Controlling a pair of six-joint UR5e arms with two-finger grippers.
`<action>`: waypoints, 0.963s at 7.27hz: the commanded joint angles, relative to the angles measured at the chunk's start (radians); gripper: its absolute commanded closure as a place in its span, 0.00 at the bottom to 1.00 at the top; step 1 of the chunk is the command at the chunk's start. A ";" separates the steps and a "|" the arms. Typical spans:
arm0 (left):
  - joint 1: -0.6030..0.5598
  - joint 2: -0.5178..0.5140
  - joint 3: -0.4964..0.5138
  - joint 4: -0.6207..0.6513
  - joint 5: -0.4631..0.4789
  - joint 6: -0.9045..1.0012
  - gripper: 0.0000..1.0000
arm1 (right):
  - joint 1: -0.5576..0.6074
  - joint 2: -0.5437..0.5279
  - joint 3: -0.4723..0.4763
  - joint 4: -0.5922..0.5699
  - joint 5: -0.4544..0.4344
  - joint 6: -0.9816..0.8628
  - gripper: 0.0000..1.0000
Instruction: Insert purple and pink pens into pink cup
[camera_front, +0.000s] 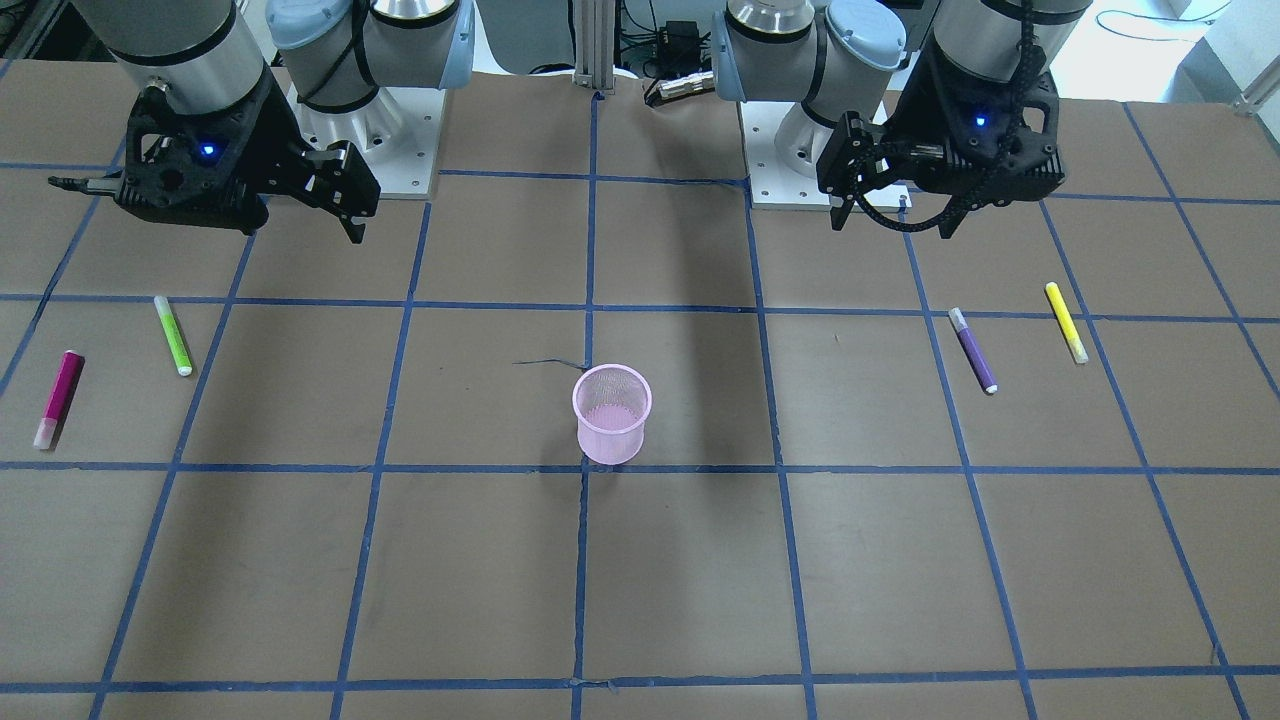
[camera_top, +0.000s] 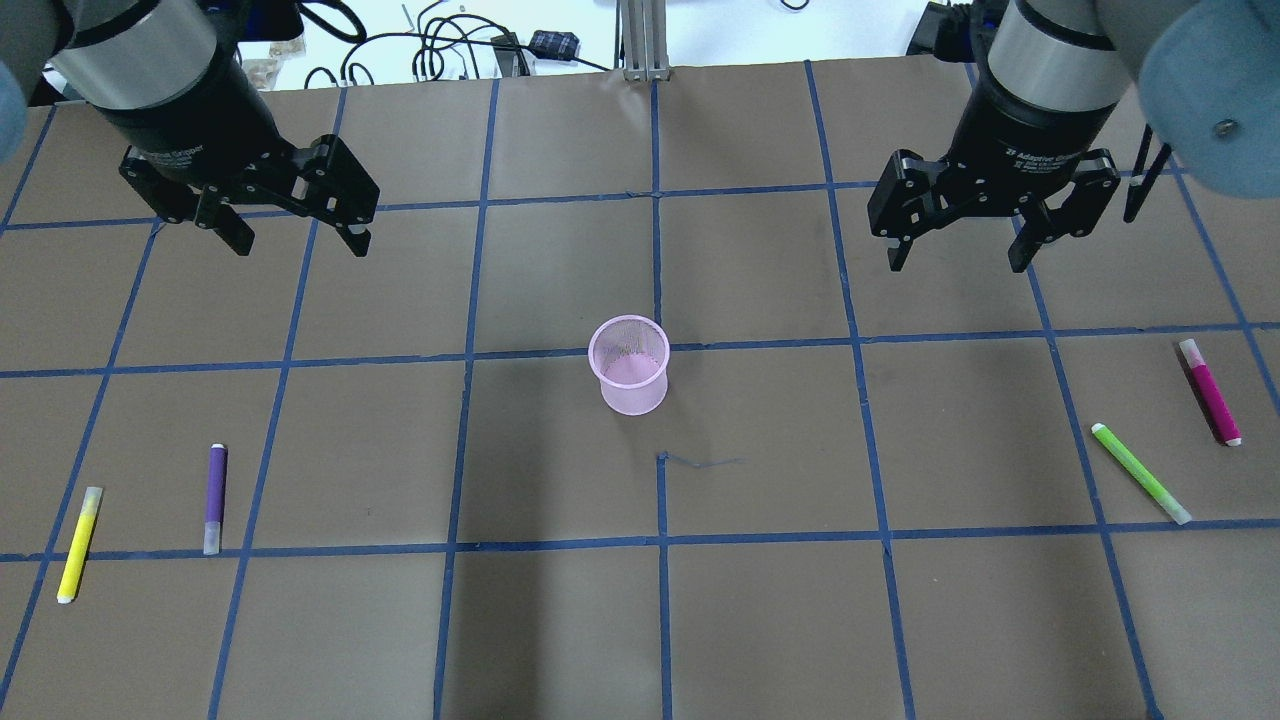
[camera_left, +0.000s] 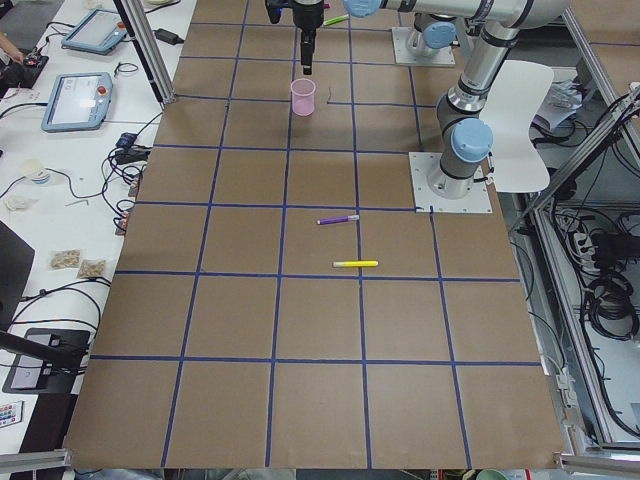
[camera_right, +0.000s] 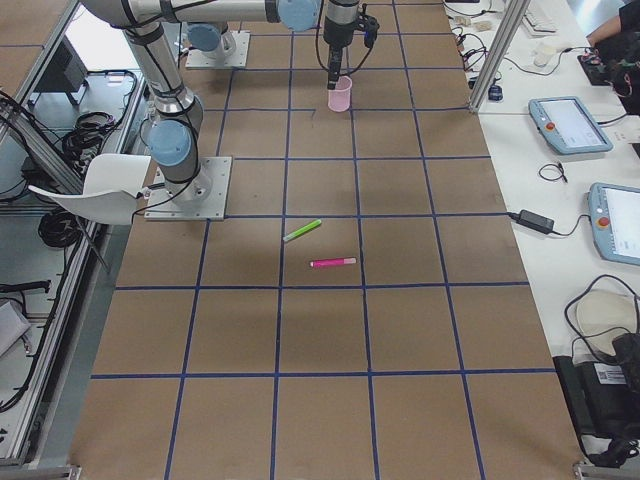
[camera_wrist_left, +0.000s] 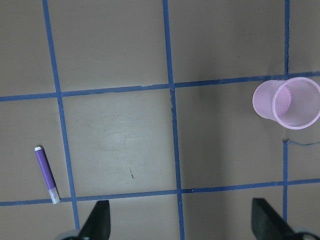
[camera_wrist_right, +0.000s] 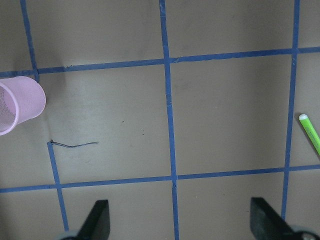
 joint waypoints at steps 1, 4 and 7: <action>0.000 0.000 0.000 0.001 0.004 0.000 0.00 | 0.001 0.000 0.004 0.000 -0.002 0.000 0.00; 0.000 0.000 -0.005 0.001 0.000 0.000 0.00 | -0.001 0.008 0.010 0.007 -0.006 -0.016 0.00; 0.000 0.002 -0.009 0.001 0.008 -0.017 0.00 | -0.010 0.011 0.015 0.015 -0.006 0.000 0.00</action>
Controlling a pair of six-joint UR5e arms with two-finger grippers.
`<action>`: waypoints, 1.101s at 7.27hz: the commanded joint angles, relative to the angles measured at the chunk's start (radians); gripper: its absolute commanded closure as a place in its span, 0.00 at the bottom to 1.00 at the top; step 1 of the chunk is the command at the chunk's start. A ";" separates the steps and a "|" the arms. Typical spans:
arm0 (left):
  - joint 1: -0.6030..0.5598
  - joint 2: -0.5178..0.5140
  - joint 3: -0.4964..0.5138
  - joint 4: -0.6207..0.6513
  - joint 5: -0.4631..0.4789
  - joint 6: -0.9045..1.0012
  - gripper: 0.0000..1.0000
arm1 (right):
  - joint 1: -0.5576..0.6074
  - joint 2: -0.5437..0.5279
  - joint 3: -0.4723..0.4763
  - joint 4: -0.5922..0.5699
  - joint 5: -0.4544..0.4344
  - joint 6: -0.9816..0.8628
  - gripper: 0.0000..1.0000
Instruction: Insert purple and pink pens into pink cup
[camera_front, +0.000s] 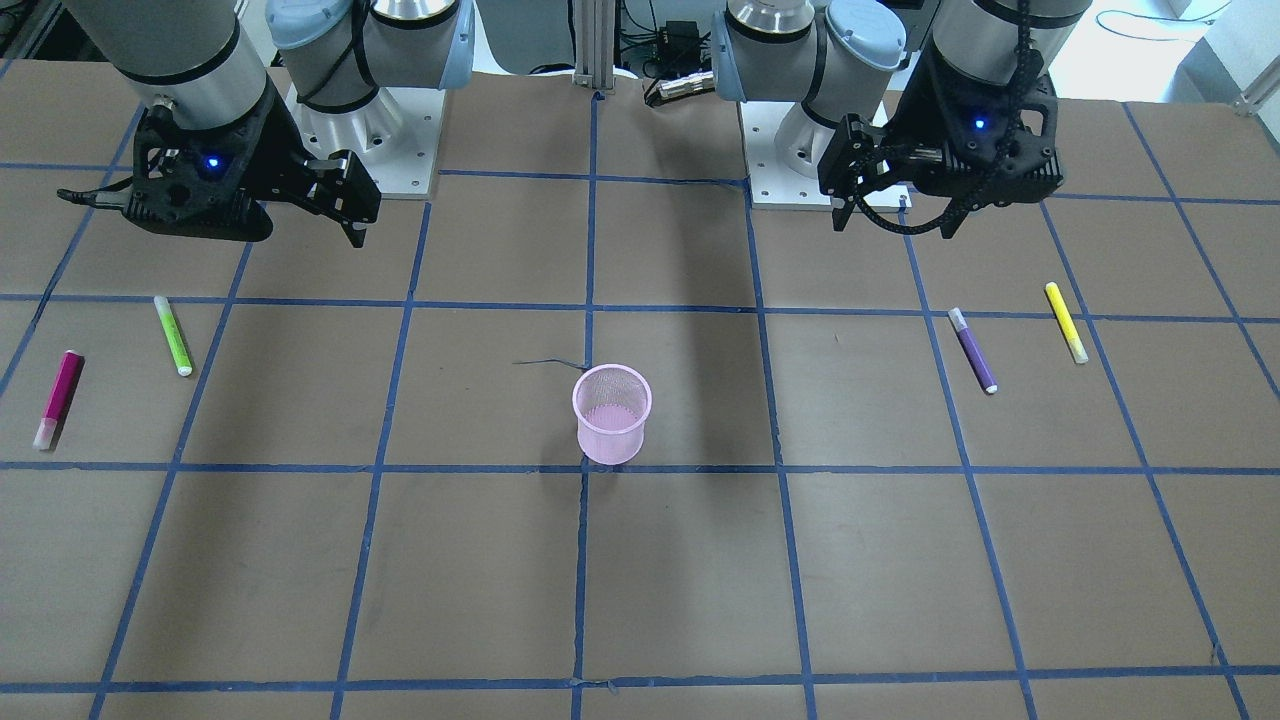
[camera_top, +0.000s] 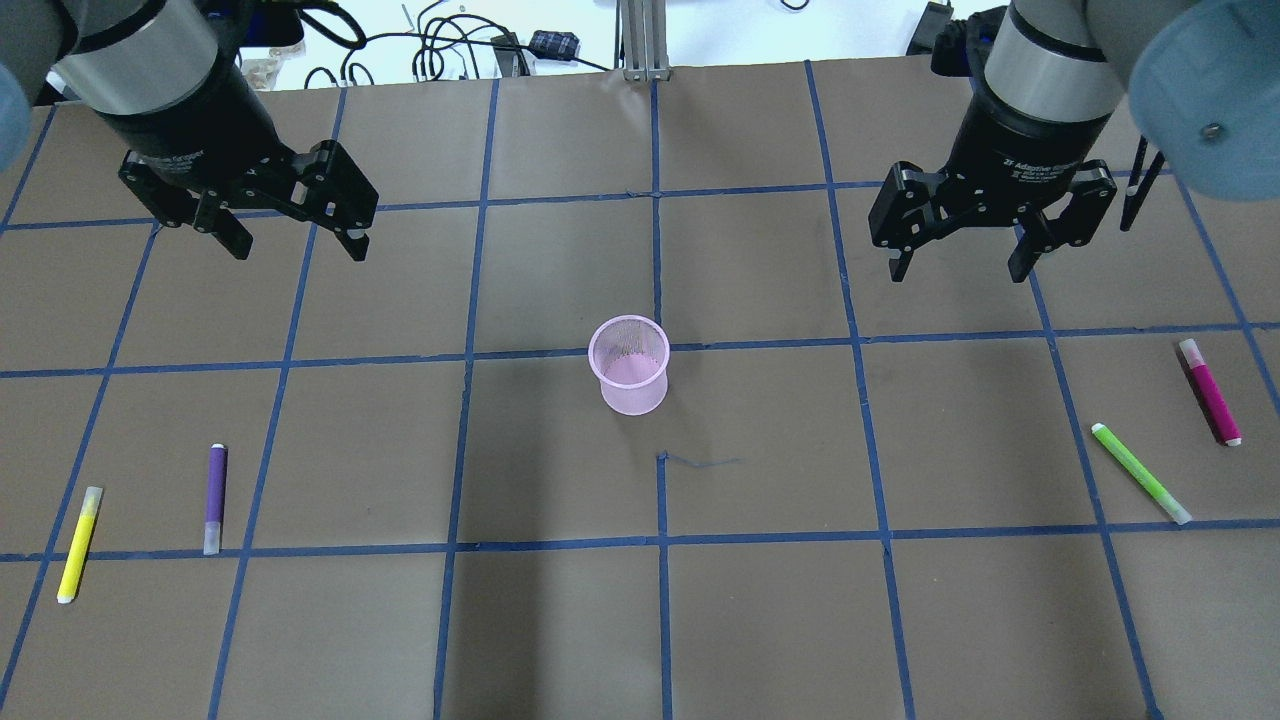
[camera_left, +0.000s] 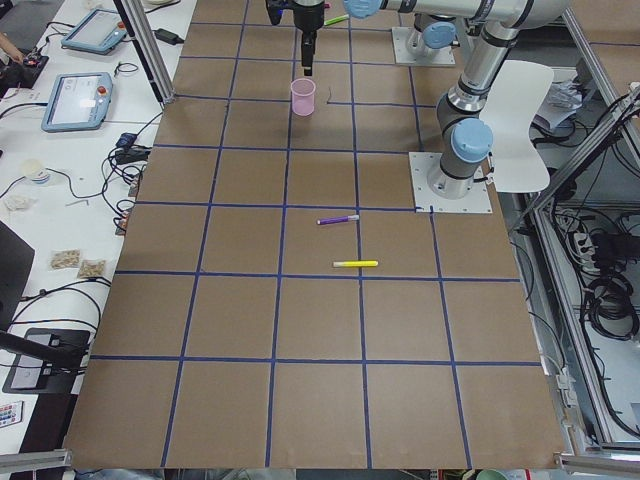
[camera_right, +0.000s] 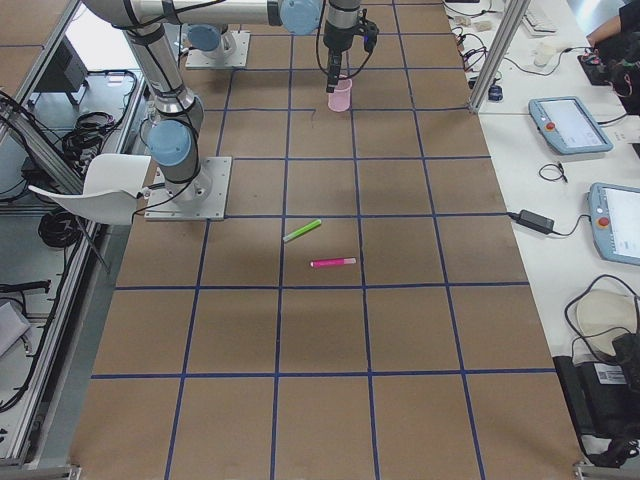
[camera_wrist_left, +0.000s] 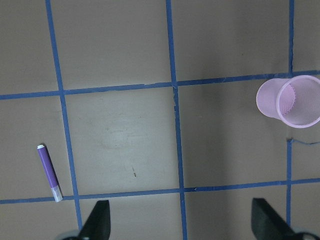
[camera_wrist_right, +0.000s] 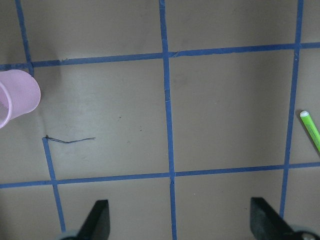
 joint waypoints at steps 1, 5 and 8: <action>0.008 -0.010 0.010 0.001 -0.003 -0.015 0.00 | -0.009 0.003 0.002 -0.011 0.000 0.005 0.00; 0.018 -0.010 0.019 -0.001 -0.004 -0.017 0.00 | -0.254 0.003 0.057 -0.016 -0.069 -0.176 0.00; 0.026 -0.010 -0.018 -0.007 0.005 -0.009 0.00 | -0.521 0.034 0.150 -0.219 -0.102 -0.578 0.00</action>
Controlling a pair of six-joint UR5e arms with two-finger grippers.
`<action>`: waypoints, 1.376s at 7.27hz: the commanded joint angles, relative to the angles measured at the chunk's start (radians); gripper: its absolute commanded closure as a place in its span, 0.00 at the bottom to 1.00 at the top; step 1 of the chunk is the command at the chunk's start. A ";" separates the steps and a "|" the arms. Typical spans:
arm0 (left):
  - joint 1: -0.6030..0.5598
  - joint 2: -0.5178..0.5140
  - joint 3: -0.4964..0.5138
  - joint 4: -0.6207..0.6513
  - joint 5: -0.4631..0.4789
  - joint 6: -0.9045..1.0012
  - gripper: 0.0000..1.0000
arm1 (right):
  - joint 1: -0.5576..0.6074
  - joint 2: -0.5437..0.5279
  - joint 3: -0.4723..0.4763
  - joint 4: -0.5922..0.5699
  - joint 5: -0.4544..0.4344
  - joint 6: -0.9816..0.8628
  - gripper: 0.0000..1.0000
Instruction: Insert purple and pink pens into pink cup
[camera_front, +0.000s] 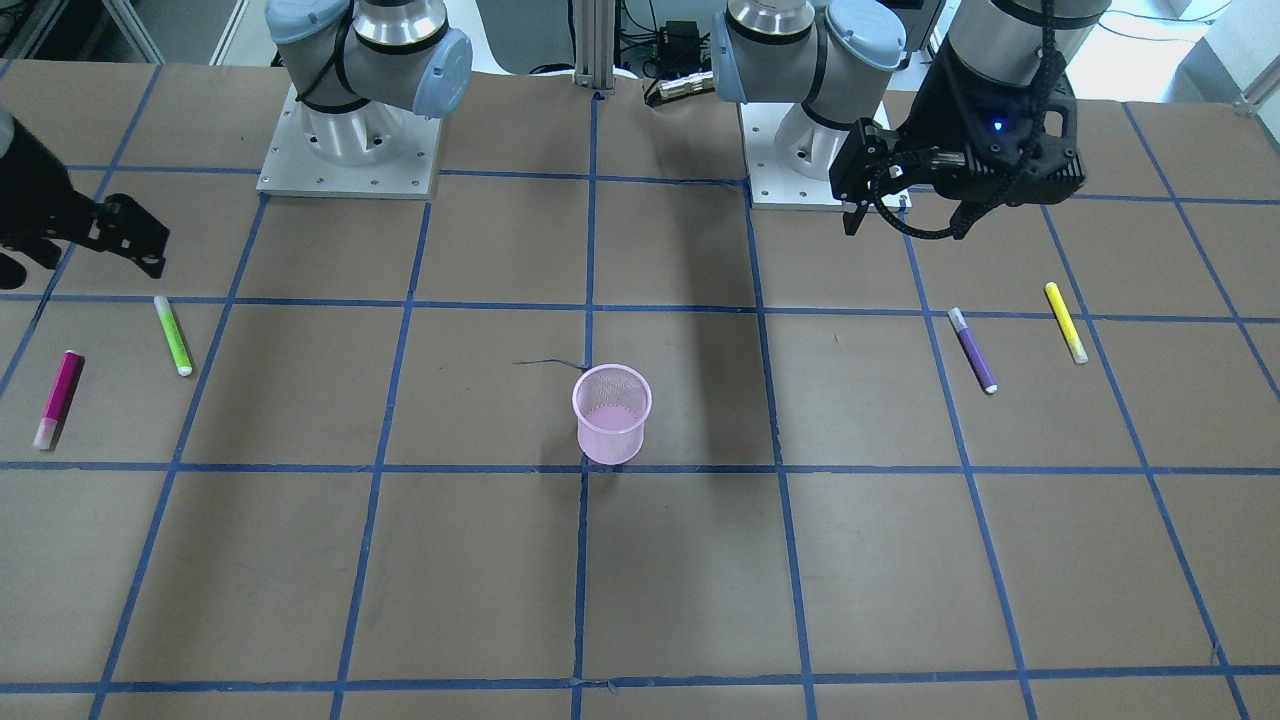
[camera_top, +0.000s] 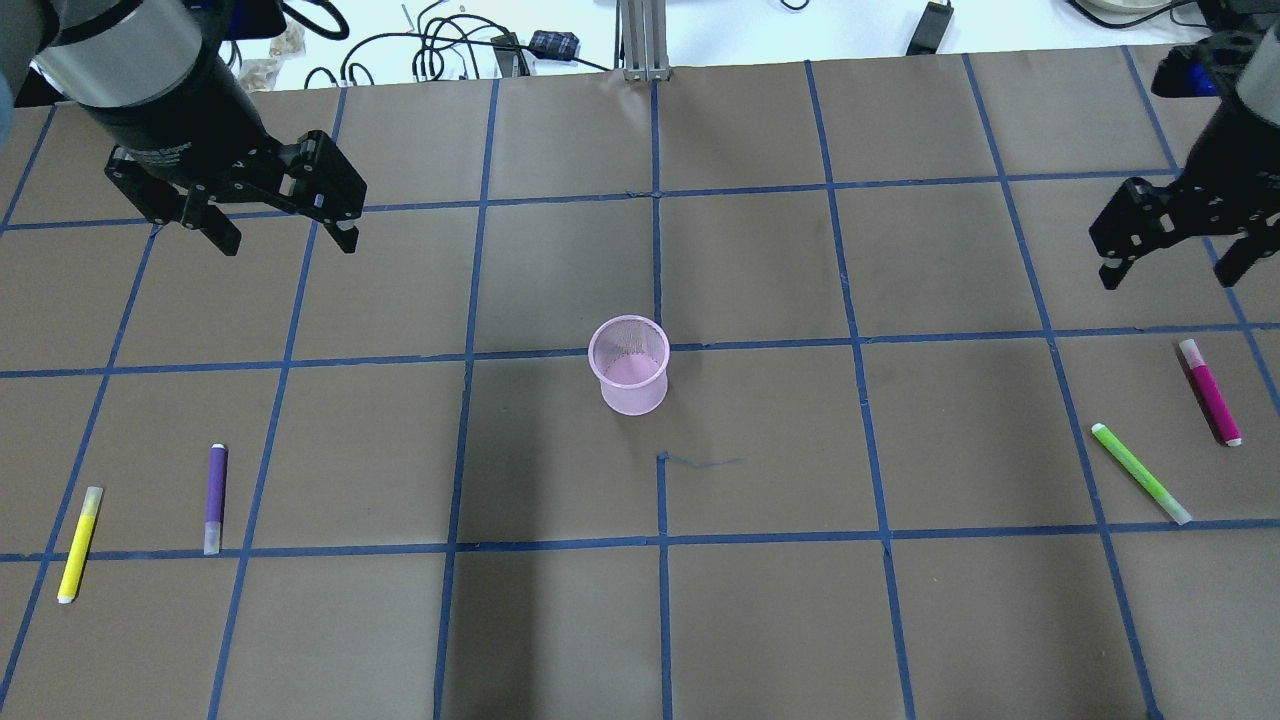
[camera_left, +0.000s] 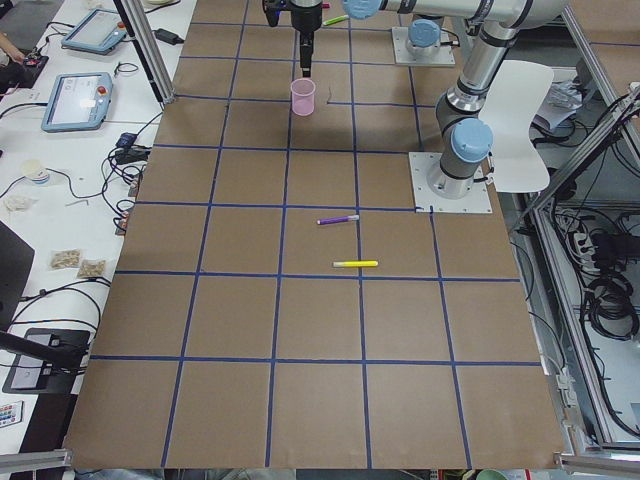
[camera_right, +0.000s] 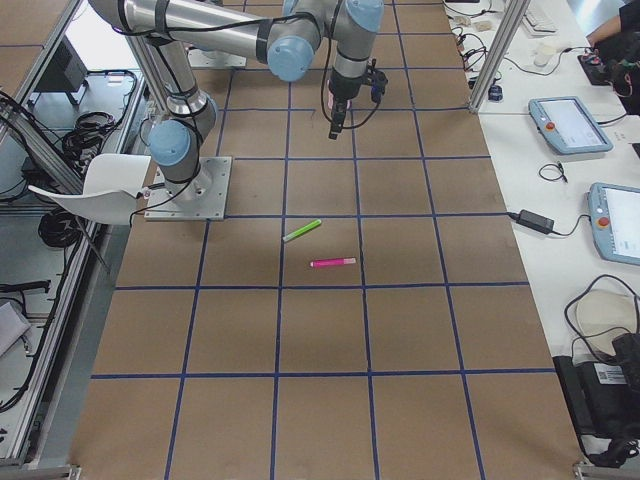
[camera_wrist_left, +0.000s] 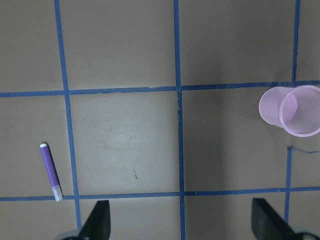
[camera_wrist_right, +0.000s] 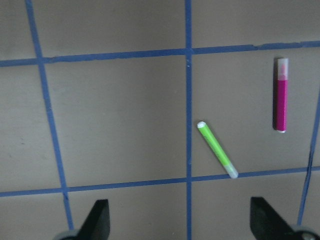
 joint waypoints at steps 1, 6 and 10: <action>0.049 -0.011 -0.067 0.010 0.001 -0.028 0.00 | -0.224 0.034 0.088 -0.174 0.003 -0.291 0.00; 0.332 -0.152 -0.309 0.117 0.120 -0.051 0.00 | -0.353 0.262 0.194 -0.480 0.002 -0.440 0.00; 0.468 -0.321 -0.316 0.418 0.116 0.165 0.00 | -0.353 0.361 0.202 -0.500 -0.009 -0.324 0.04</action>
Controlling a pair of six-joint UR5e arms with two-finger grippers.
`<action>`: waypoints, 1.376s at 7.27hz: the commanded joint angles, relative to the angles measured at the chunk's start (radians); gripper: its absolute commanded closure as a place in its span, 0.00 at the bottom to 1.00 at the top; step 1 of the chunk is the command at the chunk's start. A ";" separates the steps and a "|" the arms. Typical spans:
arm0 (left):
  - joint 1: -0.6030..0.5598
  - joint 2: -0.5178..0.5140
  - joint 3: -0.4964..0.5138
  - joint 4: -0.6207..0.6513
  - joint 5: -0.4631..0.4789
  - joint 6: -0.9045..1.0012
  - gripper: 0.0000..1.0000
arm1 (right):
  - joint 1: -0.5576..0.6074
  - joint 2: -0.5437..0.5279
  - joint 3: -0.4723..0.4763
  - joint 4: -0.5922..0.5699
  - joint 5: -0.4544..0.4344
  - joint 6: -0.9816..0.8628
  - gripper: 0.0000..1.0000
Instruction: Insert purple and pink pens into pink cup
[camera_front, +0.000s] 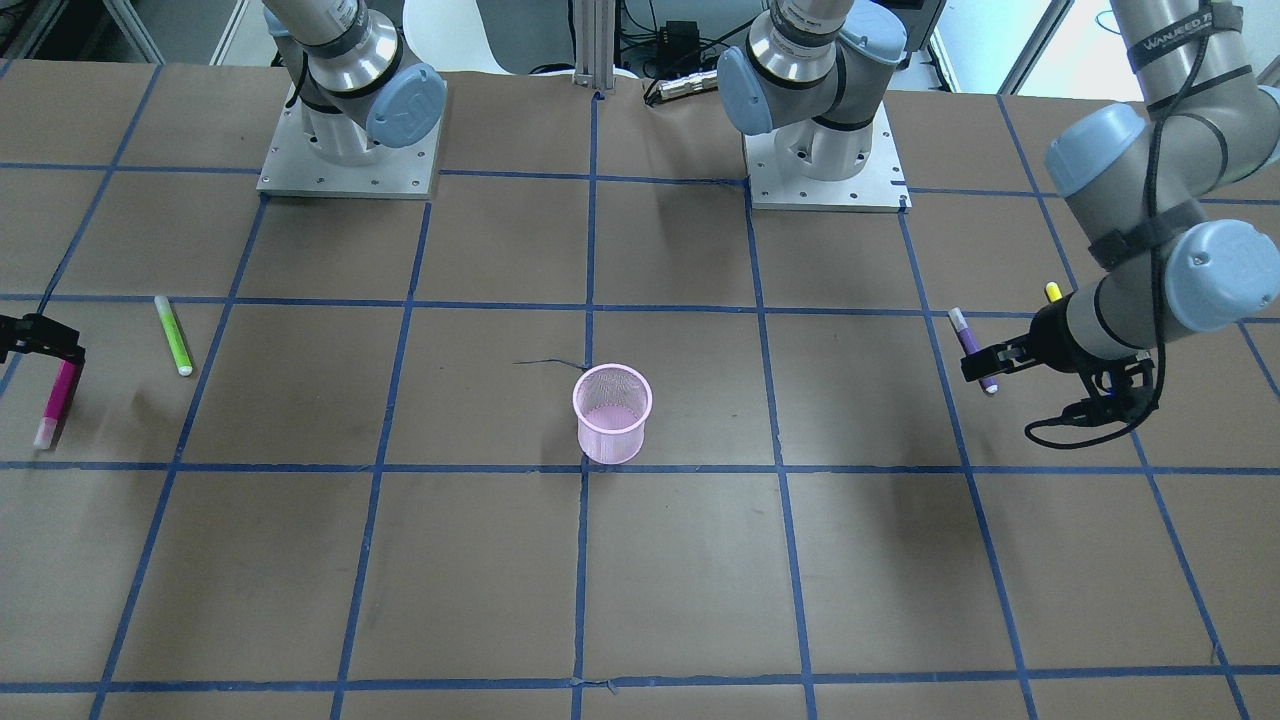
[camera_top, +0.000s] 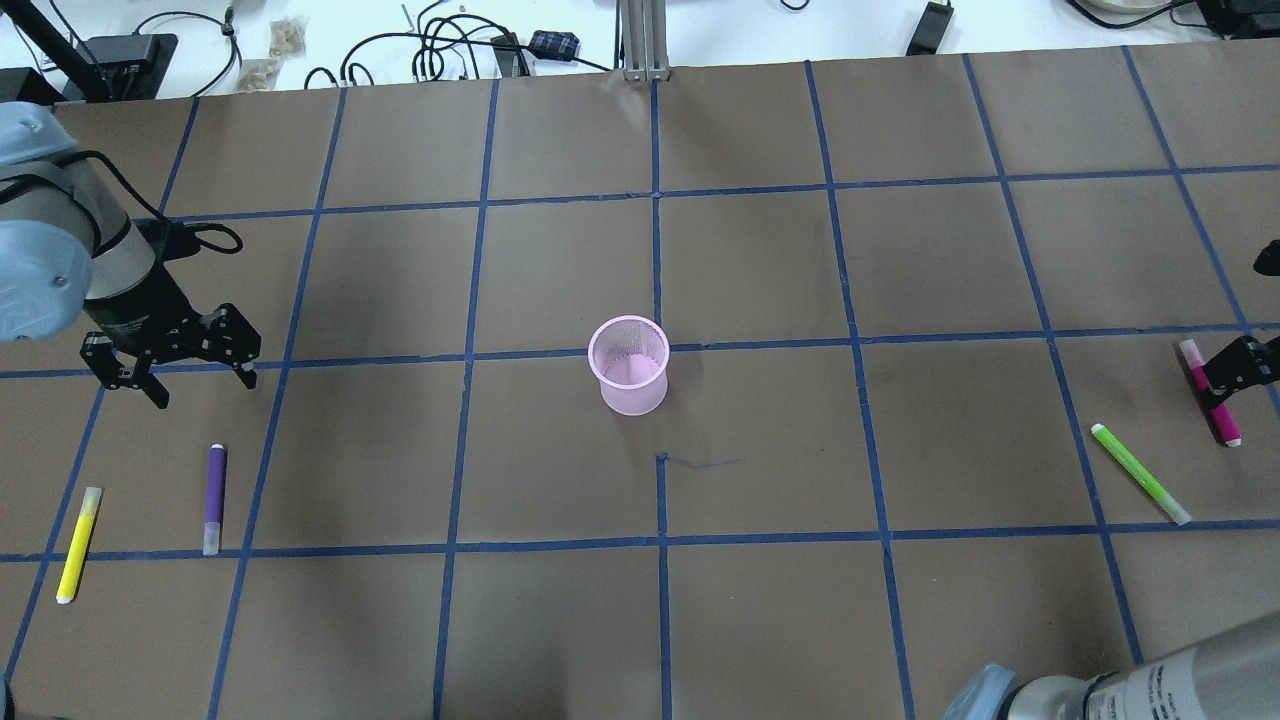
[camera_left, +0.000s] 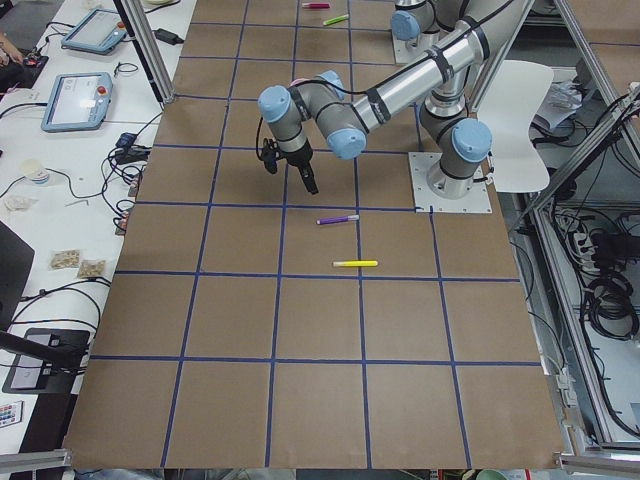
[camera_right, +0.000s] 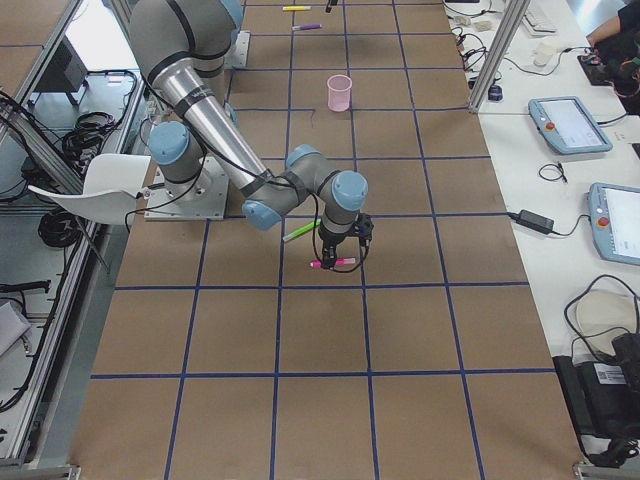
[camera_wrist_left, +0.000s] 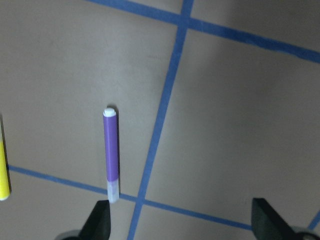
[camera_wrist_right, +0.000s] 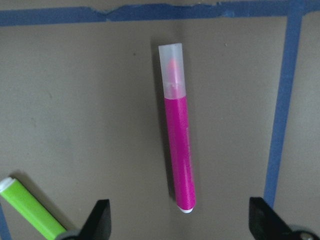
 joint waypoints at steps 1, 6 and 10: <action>0.059 -0.066 0.000 0.093 -0.002 0.070 0.00 | 0.000 0.045 -0.003 -0.006 -0.002 0.054 0.04; 0.124 -0.143 -0.026 0.098 -0.004 0.108 0.00 | 0.000 0.073 -0.005 -0.006 -0.002 0.112 0.43; 0.127 -0.154 -0.030 0.086 -0.021 0.107 0.00 | 0.000 0.072 -0.009 -0.006 -0.004 0.122 1.00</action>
